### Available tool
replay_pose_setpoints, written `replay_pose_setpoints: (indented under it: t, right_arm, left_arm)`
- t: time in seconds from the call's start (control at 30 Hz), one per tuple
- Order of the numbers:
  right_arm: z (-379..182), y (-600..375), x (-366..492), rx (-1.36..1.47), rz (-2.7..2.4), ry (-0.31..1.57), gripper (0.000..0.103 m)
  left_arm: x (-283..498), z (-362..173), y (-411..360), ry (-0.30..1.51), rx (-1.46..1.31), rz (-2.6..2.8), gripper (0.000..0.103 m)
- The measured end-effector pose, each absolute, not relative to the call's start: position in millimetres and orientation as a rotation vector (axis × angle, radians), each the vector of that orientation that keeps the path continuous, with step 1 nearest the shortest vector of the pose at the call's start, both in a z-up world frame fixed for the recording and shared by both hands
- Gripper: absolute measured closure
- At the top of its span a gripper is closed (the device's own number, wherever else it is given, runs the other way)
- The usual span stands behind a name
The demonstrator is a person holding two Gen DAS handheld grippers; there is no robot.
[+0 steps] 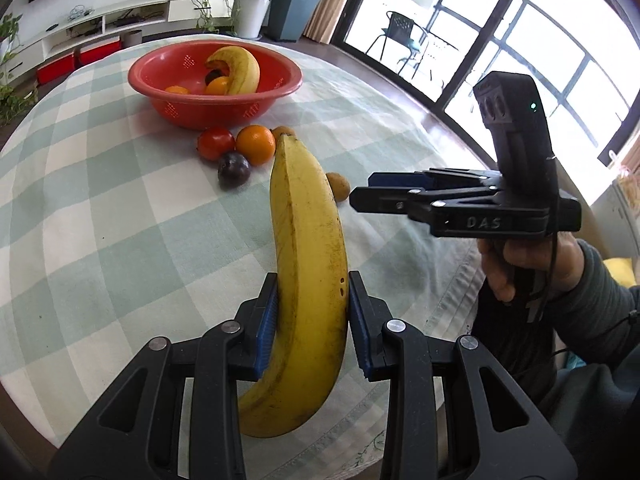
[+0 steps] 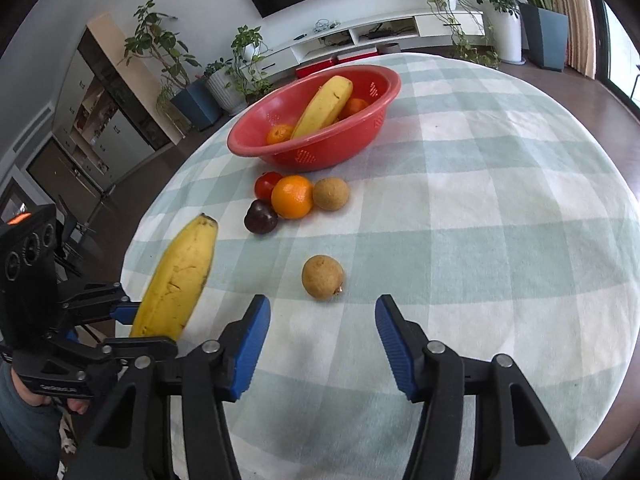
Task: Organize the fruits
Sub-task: 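Lift the banana with the left tool while the right tool grasps a brown kiwi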
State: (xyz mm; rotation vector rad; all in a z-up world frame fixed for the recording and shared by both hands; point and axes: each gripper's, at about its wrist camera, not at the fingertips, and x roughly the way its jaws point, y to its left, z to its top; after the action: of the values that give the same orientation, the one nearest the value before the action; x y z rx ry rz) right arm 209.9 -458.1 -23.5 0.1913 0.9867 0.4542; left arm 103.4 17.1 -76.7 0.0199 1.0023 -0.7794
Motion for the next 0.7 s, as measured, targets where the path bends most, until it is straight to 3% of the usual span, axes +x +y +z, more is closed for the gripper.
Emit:
replay_pose_setpoints:
  t: [0.23,0.5,0.7]
  right_arm:
    - [-30,-432,224,0.042,0.422,0.989,0.055]
    - [-37,-424,228,-0.036,0.401,0.984,0.074]
    - [-34,-433,228,-0.004,0.385,0.973,0.074]
  left_arm:
    - [96,-73,32,0.952,-0.098,-0.745,0.073]
    - [94,-72,45,0.923,-0.162,-0.730,0.073]
    - [99,-67,46,0.901,-0.191,-0.727,0.073]
